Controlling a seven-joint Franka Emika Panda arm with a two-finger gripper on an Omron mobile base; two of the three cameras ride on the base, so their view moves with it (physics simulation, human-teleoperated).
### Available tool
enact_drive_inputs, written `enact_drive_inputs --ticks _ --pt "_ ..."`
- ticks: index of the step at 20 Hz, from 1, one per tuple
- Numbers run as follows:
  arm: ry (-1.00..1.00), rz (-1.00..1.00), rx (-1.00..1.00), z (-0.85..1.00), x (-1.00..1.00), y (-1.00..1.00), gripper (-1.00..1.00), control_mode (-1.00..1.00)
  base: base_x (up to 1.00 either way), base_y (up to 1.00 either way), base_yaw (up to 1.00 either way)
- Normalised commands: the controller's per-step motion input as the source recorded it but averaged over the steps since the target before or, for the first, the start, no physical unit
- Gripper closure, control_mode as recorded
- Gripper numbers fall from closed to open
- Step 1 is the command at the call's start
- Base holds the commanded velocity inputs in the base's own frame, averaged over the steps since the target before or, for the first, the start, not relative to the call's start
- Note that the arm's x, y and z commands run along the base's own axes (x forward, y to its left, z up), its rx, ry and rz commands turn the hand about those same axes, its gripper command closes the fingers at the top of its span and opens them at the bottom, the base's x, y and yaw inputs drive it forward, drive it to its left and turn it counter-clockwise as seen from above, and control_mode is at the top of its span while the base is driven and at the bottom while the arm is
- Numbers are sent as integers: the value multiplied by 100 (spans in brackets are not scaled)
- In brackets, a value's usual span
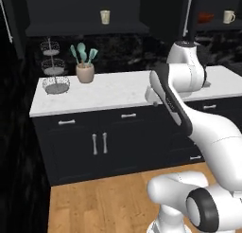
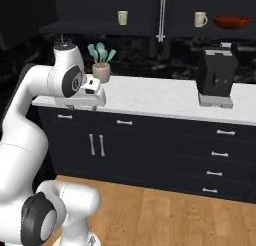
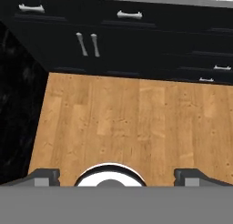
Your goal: Gather all objects into one cabinet and sort the glasses and bowls to opposite sides.
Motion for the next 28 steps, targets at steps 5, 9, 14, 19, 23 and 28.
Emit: enact_drive_inputs --ticks 5,9,14,19,23,28 --pt "0 0 0 0 0 0 -100 100 100 35 0" --pt "0 0 0 0 0 0 -100 100 100 23 0" --pt "0 0 0 0 0 0 -100 100 100 29 0" --pt "0 0 0 0 0 0 -100 100 92 43 -3" --pt "0 0 0 0 0 0 -100 100 80 49 -2" --pt "0 0 0 0 0 0 -100 100 38 27 0"
